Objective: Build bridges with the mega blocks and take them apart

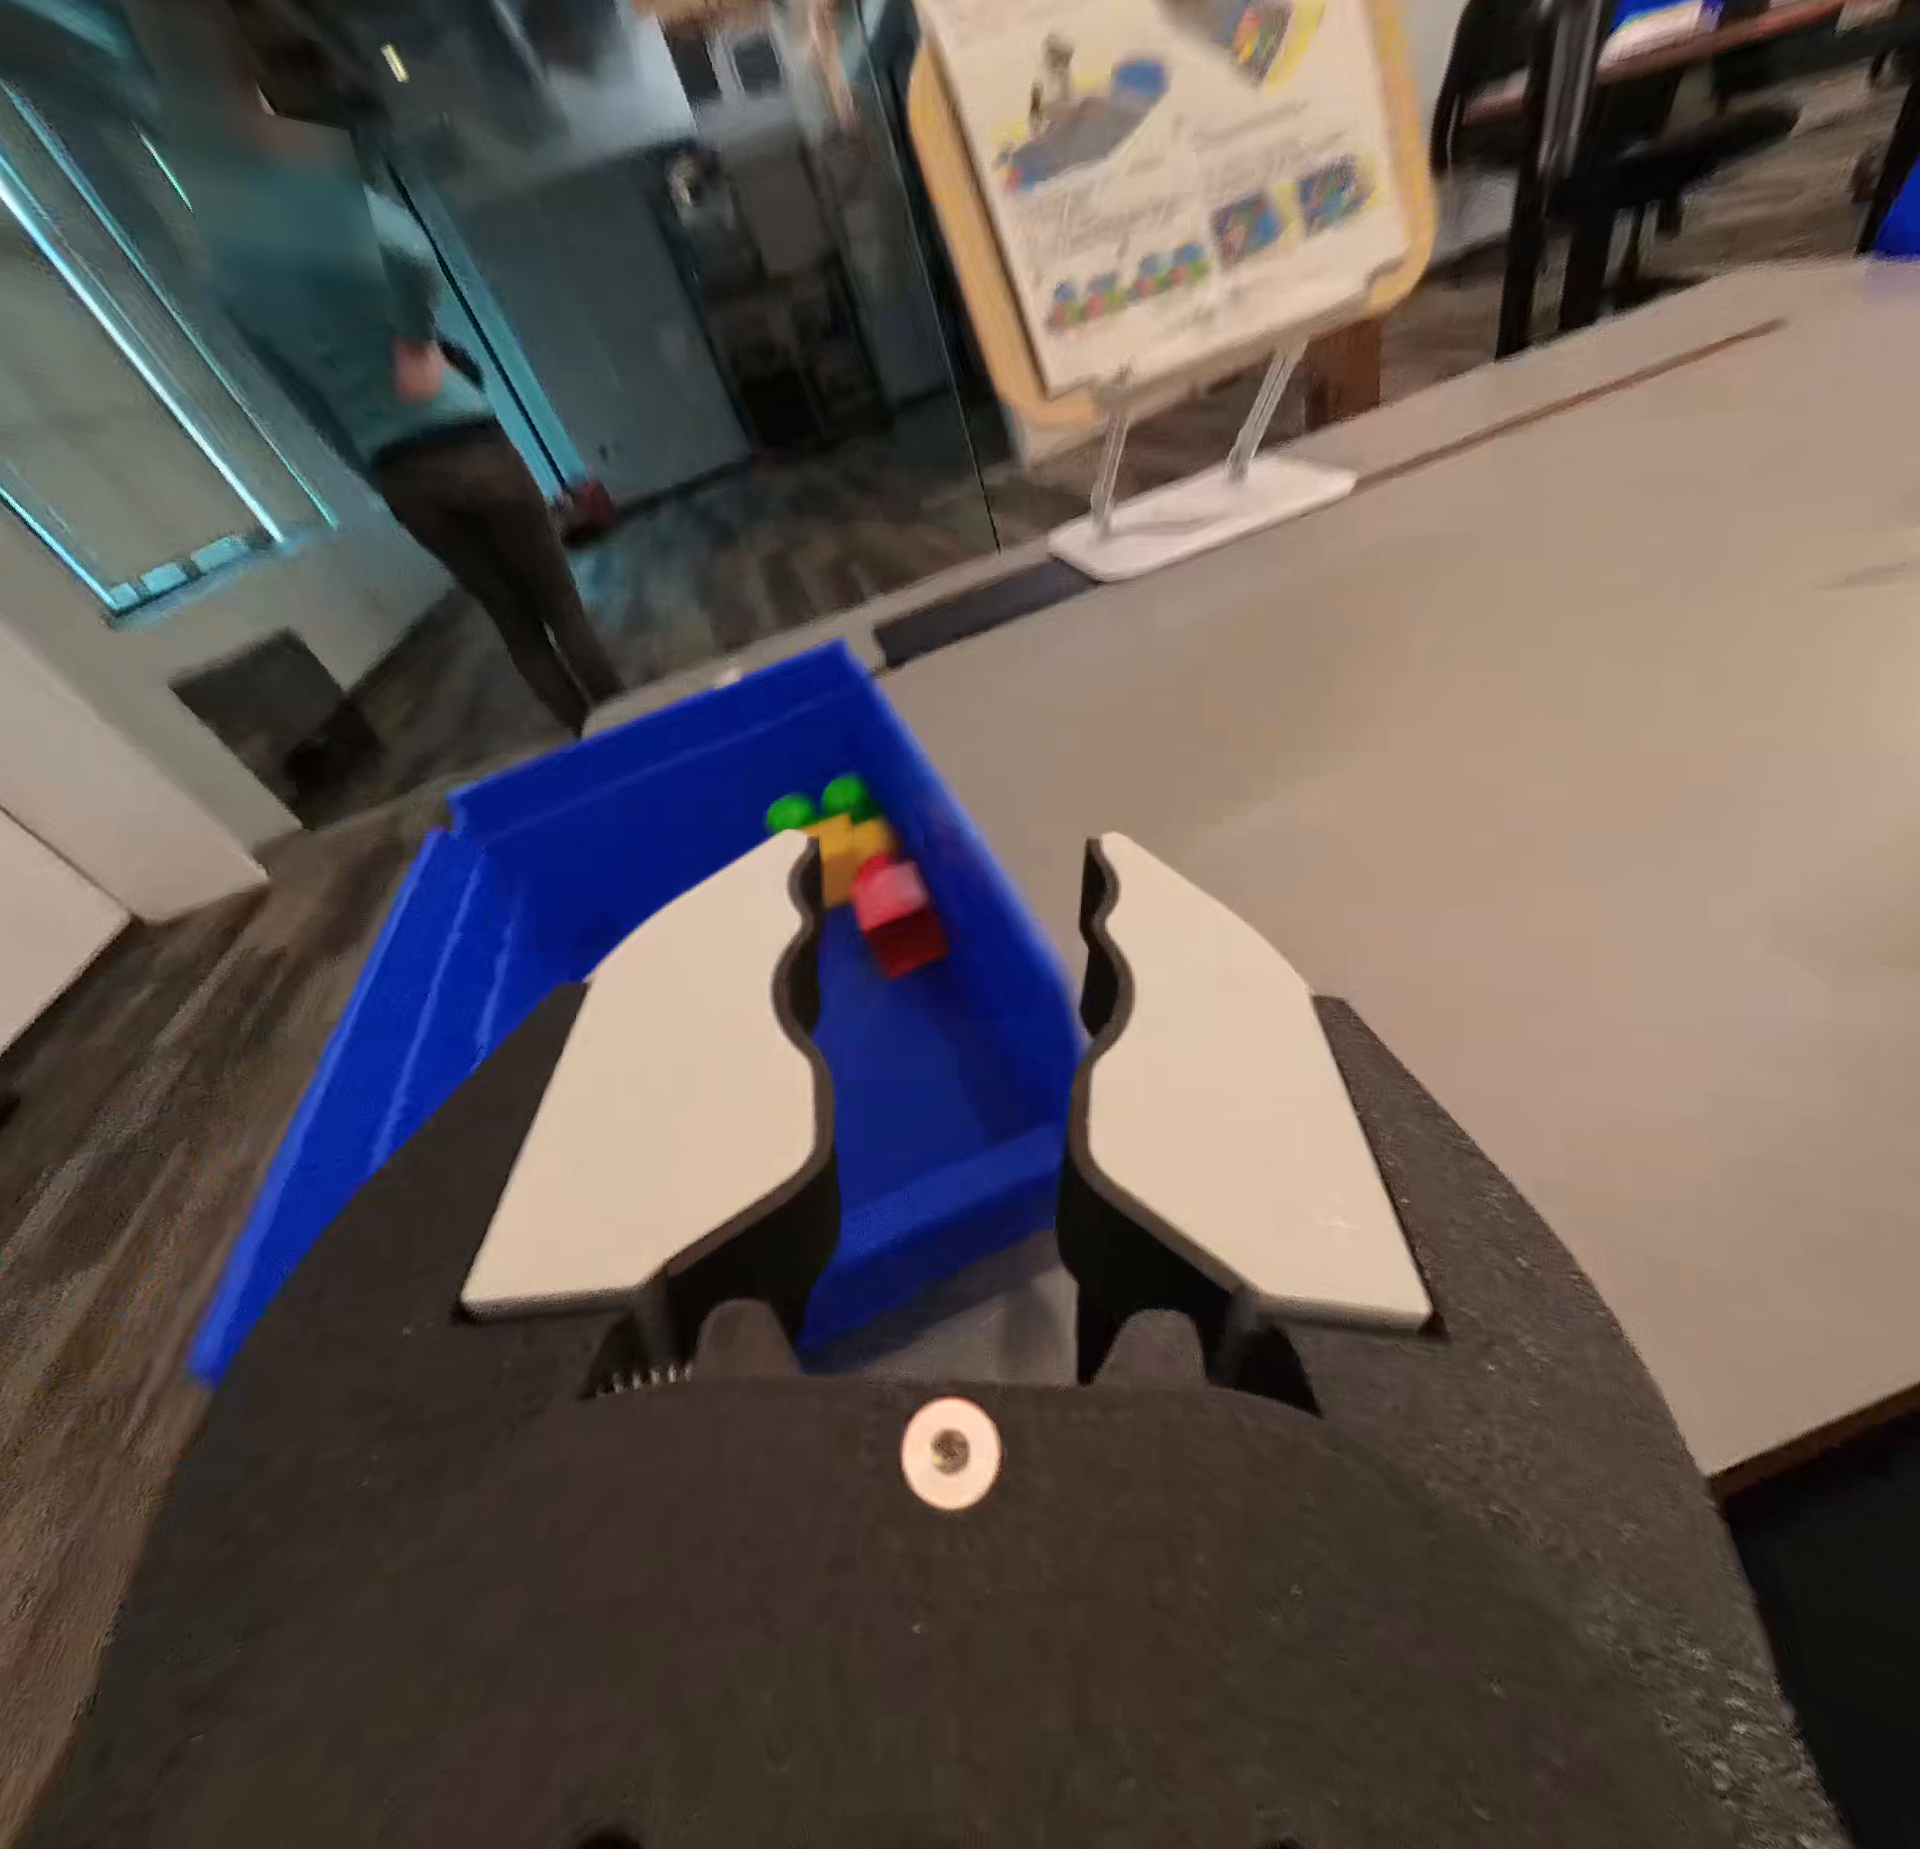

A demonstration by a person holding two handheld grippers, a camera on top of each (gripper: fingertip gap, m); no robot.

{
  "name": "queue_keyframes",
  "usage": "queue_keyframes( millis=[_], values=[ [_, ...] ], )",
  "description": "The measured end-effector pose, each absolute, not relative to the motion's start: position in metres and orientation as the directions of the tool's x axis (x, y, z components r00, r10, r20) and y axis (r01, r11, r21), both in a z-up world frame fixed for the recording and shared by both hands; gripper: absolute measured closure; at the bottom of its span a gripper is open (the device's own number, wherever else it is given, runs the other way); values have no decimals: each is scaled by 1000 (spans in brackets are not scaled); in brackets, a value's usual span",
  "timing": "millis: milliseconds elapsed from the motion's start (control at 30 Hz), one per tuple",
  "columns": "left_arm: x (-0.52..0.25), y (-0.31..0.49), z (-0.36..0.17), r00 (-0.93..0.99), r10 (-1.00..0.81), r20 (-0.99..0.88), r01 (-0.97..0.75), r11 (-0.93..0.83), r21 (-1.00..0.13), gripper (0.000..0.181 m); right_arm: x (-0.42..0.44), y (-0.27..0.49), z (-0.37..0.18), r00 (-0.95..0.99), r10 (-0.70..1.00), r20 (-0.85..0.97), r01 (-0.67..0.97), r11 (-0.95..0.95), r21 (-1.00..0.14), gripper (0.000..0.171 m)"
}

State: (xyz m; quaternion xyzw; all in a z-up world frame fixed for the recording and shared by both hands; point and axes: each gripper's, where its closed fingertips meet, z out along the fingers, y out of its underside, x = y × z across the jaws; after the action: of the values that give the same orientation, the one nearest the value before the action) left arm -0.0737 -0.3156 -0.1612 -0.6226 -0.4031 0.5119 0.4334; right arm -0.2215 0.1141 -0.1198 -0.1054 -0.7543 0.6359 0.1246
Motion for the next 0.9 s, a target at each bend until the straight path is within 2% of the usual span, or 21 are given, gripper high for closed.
queue_keyframes(
  millis=[33, 100, 200, 400, 567, 633, 733, 900],
  values=[
    [-81, -334, -163, 174, 943, -282, 115, -304, -946, 127, -217, 94, -121, -958, 284, 28, 15, 148, -989, 105],
    [-102, -356, -169, 308, 899, -312, 186, -379, -907, 134, -209, 60, -126, -973, 230, 1, 38, 165, -986, 104],
    [-138, -376, -186, 453, 848, -275, 327, -445, -834, 130, -203, 23, -138, -982, 189, 8, 39, 246, -968, 102],
    [-195, -373, -232, 504, 864, 5, 573, -330, -750, 134, -195, -20, -142, -992, 125, -22, 58, 292, -955, 100],
    [-229, -365, -262, 330, 889, 316, 765, -56, -641, 135, -206, -27, -151, -989, 136, -58, 98, 308, -946, 101],
    [-238, -364, -271, 285, 909, 305, 797, -47, -603, 129, -211, -26, -153, -988, 142, -63, 105, 314, -944, 101],
    [-243, -371, -292, 261, 950, 171, 840, -137, -525, 123, -216, -21, -151, -987, 143, -69, 110, 302, -947, 101],
    [-242, -377, -291, 241, 962, 131, 868, -153, -472, 127, -223, -8, -159, -986, 143, -82, 123, 308, -944, 102]
  ],
)
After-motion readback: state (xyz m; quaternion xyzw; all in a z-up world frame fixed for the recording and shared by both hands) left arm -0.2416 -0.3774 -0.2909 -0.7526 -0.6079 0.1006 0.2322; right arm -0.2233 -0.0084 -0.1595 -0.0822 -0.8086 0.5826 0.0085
